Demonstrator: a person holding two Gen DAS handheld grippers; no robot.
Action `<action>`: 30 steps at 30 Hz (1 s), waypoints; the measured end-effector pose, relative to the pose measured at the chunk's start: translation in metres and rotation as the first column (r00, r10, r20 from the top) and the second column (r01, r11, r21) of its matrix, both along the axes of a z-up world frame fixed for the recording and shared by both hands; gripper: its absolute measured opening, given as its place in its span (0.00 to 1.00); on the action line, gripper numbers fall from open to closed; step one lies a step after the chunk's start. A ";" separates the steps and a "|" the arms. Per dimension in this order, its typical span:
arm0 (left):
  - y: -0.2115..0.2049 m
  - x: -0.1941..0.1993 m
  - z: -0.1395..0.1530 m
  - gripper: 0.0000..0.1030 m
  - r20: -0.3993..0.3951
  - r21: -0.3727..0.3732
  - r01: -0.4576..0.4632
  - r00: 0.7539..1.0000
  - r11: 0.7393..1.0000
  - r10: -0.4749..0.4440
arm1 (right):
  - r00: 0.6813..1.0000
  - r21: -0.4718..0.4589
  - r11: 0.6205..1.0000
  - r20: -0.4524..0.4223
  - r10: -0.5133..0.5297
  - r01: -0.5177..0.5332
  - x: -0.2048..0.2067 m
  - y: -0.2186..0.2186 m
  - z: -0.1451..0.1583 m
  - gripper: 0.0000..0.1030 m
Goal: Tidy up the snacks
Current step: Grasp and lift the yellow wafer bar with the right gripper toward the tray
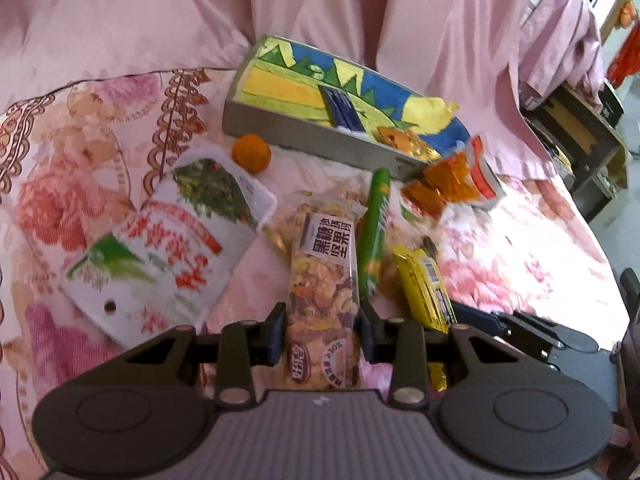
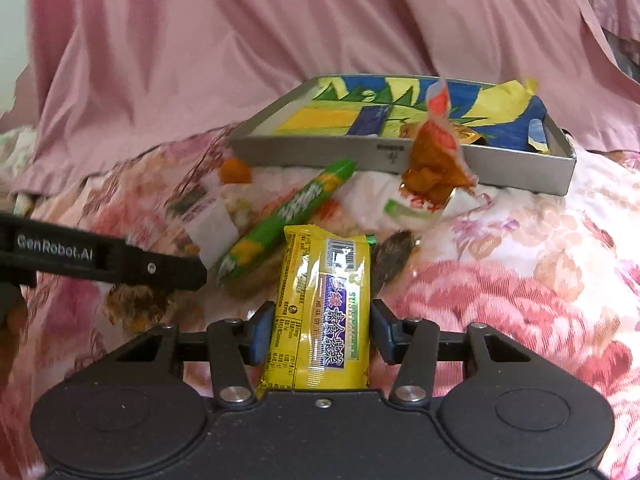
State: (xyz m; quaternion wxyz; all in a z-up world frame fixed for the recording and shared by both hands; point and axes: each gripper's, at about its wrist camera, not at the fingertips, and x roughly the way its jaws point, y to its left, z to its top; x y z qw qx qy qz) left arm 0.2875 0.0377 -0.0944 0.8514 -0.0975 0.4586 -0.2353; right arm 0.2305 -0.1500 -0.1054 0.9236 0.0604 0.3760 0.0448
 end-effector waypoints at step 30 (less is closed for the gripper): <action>0.010 -0.018 0.038 0.38 0.055 -0.119 0.010 0.998 0.993 -0.003 | 0.986 -0.029 0.998 0.151 0.065 -0.061 -0.021 0.001 0.035 0.51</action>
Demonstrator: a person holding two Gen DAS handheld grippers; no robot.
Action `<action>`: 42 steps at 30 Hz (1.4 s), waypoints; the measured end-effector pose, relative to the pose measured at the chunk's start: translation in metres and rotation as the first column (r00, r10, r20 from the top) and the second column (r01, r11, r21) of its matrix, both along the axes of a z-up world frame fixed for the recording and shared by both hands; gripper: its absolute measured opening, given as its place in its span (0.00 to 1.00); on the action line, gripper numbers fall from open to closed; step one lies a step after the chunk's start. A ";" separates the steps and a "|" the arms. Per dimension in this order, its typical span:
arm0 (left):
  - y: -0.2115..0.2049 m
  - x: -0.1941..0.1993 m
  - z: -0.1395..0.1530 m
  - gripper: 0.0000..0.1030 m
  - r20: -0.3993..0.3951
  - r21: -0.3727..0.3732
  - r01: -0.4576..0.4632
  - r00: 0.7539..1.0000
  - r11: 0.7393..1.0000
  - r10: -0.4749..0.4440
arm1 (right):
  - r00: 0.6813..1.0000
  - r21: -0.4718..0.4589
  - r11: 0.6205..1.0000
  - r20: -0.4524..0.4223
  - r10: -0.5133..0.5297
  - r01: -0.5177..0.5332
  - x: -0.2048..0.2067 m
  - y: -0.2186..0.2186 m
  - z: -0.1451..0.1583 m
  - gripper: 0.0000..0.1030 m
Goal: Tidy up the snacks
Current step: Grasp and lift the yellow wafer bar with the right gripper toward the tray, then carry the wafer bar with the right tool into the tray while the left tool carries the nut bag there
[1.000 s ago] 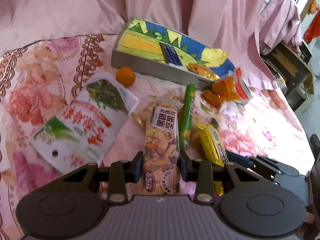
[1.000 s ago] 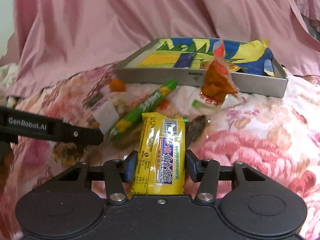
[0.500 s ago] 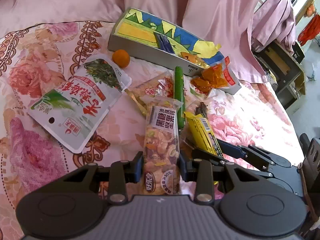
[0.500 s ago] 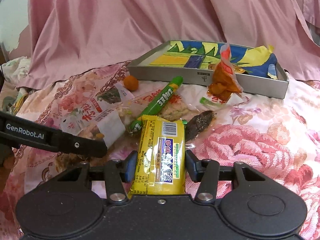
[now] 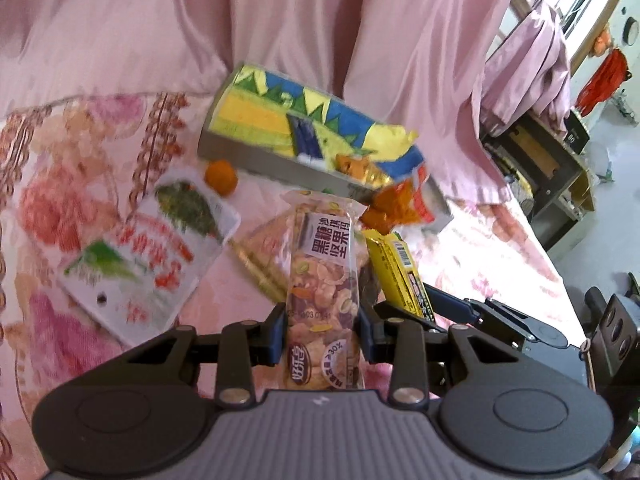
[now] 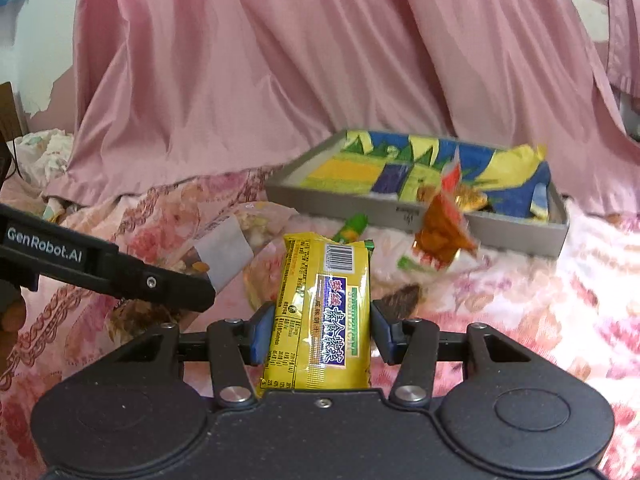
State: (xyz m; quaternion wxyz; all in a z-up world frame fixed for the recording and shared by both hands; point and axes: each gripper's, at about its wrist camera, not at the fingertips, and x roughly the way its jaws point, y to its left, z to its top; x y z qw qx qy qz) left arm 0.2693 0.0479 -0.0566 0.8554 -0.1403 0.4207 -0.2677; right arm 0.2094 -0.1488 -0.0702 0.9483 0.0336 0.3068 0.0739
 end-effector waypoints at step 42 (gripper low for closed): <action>-0.073 0.214 -0.017 0.38 0.145 0.067 -0.121 0.983 0.990 0.110 | 0.990 0.043 0.989 0.006 -0.140 0.140 0.218 -0.099 0.004 0.51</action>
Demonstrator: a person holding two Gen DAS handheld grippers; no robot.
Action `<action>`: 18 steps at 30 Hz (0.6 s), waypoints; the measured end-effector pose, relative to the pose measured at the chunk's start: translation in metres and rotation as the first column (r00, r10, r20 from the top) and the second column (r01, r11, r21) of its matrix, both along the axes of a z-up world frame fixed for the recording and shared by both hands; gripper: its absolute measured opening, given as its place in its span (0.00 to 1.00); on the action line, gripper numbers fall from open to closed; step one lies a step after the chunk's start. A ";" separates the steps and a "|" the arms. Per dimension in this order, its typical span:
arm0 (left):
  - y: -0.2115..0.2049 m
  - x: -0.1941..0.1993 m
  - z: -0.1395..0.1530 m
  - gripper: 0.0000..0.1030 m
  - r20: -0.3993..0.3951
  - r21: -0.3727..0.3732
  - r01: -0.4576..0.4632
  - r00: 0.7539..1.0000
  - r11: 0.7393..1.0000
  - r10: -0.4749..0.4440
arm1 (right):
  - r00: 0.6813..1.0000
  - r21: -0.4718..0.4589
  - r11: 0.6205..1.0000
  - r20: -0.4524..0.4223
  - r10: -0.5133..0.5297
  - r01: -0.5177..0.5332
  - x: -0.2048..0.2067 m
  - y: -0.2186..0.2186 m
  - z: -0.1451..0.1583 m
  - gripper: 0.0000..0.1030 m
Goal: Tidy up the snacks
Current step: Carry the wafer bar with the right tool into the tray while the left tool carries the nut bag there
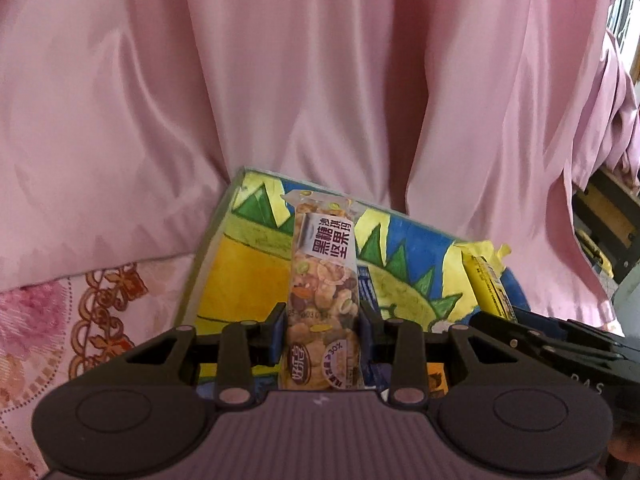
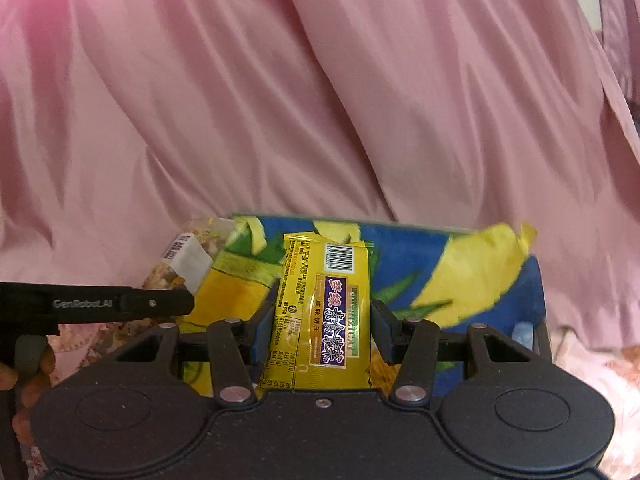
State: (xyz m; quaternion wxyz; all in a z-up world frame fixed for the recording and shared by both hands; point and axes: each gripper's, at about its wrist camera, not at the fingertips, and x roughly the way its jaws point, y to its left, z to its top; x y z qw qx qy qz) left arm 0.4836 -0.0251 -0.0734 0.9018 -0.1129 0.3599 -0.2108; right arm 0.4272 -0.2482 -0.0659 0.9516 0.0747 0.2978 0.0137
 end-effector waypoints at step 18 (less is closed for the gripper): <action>-0.024 0.011 -0.027 0.38 -0.087 0.069 0.010 0.996 0.998 -0.004 | 0.996 -0.065 0.998 -0.092 -0.004 -0.002 0.011 0.004 -0.024 0.51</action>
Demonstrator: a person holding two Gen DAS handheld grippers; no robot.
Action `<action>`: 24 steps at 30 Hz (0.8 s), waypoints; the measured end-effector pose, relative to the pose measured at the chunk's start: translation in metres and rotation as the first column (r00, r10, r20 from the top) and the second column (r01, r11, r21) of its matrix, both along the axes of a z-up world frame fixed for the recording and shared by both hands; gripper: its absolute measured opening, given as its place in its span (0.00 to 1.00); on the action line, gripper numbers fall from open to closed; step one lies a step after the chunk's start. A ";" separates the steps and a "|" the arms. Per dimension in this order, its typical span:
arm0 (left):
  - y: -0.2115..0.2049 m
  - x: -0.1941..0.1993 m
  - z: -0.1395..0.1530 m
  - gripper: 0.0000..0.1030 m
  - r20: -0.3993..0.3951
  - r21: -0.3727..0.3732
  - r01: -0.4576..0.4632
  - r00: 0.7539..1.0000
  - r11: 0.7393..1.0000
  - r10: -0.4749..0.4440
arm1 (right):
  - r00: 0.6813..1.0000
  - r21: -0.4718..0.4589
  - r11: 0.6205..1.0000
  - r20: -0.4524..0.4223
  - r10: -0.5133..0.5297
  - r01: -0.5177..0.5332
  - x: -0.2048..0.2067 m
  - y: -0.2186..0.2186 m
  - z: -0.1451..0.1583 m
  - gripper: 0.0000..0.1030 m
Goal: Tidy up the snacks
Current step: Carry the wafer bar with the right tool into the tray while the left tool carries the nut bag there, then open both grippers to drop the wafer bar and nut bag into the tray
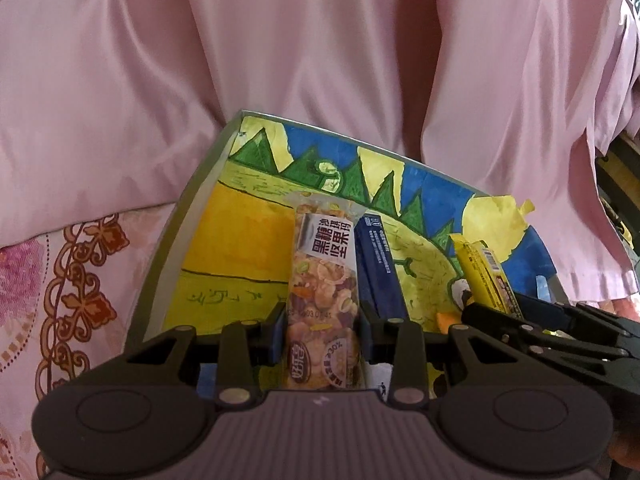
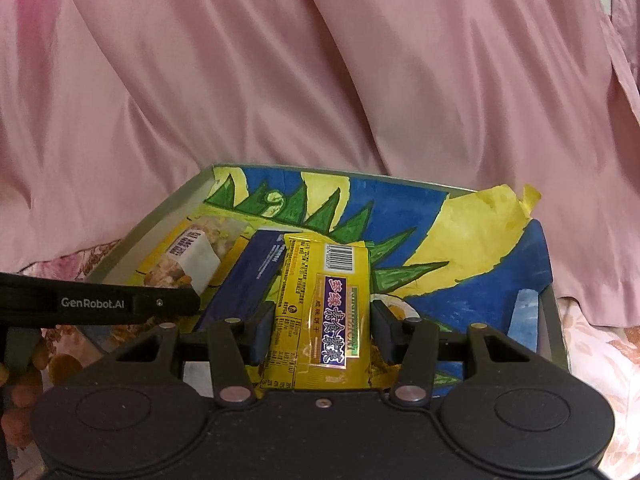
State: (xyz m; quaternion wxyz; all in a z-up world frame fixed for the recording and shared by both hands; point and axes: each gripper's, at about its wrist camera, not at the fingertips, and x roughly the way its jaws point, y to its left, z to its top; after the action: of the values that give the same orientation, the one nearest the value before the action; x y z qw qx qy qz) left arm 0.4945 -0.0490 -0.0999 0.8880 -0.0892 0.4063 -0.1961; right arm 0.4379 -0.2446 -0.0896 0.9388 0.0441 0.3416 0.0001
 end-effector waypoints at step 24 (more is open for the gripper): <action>0.029 -0.054 0.074 0.88 0.183 -0.068 -0.090 0.978 0.994 0.101 | 0.981 -0.052 0.998 0.195 -0.009 0.020 -0.044 -0.002 0.067 0.87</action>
State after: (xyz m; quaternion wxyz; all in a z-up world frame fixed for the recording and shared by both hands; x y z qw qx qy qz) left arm 0.4400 -0.0197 -0.0260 0.9273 -0.1165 0.3109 -0.1726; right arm 0.3935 -0.2464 -0.0229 0.9686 0.0210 0.2474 -0.0117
